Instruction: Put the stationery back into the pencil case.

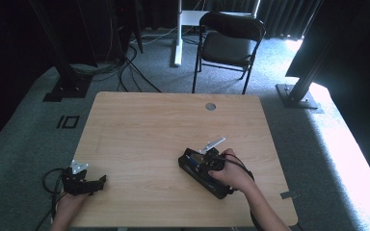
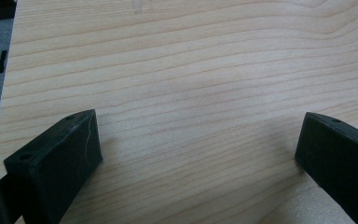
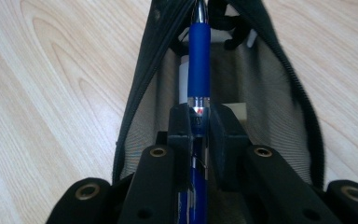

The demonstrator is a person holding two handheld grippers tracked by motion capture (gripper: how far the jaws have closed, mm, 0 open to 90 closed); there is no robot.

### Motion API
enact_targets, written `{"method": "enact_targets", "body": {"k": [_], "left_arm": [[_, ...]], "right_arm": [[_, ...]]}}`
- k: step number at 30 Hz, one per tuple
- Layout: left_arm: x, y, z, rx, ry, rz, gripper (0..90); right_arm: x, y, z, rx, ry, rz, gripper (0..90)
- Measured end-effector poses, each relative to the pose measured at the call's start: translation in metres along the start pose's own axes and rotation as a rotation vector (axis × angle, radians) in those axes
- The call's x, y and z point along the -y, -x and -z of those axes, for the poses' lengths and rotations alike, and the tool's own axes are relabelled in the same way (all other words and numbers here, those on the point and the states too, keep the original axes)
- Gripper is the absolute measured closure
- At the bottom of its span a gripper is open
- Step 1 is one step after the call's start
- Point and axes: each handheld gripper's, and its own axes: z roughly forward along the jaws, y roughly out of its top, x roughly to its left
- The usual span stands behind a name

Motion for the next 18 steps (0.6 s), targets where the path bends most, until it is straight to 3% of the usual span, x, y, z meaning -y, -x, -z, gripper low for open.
{"method": "enact_targets", "body": {"k": [8,15,18], "left_arm": [[0.0,0.0,0.0,0.001,0.0,0.0,0.4],[0.0,0.0,0.0,0.0,0.0,0.0,0.4],[0.0,0.0,0.0,0.0,0.0,0.0,0.5]], "right_arm": [[0.0,0.001,-0.004,-0.018,-0.018,-0.004,78.9],[0.0,0.002,0.0,-0.034,0.0,-0.011,76.7],[-0.002,0.002,0.008,-0.036,0.034,-0.014,77.0]]}}
